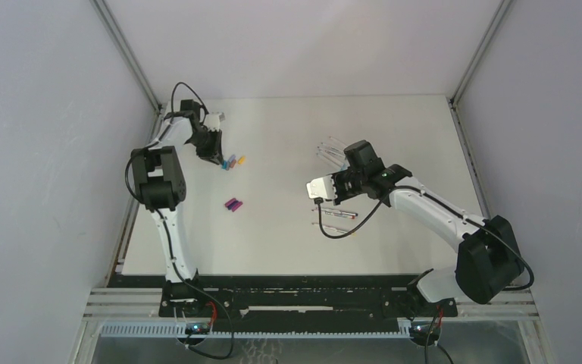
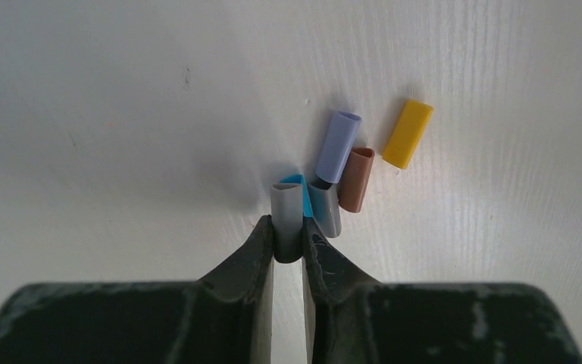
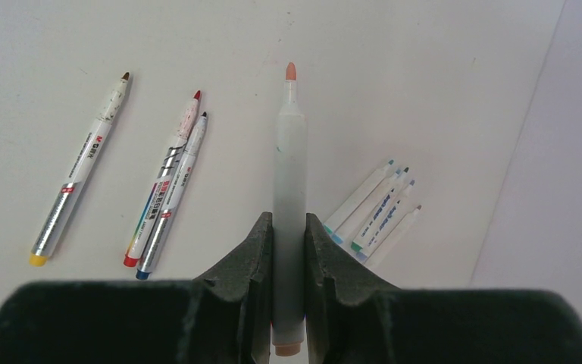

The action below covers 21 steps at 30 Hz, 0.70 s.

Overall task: Open the pen caps
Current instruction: Place the pen cap at the center of the board.

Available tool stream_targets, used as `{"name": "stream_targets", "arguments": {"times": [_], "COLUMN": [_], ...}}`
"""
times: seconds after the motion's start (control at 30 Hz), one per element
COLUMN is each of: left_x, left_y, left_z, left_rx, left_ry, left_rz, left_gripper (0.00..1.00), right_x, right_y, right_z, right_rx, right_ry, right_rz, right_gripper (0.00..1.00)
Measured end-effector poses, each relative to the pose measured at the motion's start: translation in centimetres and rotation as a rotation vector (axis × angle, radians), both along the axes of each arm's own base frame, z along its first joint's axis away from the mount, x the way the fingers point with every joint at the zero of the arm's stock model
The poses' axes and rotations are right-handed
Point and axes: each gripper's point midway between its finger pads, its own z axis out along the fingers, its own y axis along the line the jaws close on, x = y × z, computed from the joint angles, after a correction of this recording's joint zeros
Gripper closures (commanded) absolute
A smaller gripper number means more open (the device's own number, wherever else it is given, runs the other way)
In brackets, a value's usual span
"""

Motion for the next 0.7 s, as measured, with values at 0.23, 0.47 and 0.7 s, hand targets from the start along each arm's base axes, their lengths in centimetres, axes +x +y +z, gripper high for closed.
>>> {"name": "stream_targets", "arguments": {"times": [0.23, 0.47, 0.7], "left_x": [-0.1, -0.1, -0.1], "left_y": [0.1, 0.3, 0.1], "left_z": [0.1, 0.2, 0.5], "left_rx": [-0.019, -0.039, -0.053], "left_ry": [0.003, 0.004, 0.002], "left_rz": [0.005, 0.013, 0.011], "left_gripper": [0.74, 0.71, 0.56], "right_x": [0.6, 1.4, 2.9], "right_y": [0.2, 0.3, 0.3], "right_z": [-0.8, -1.2, -1.5], "right_rx": [0.003, 0.022, 0.073], "right_ry": [0.021, 0.034, 0.086], "right_rz": [-0.037, -0.079, -0.169], "right_gripper": [0.99, 0.99, 0.98]}}
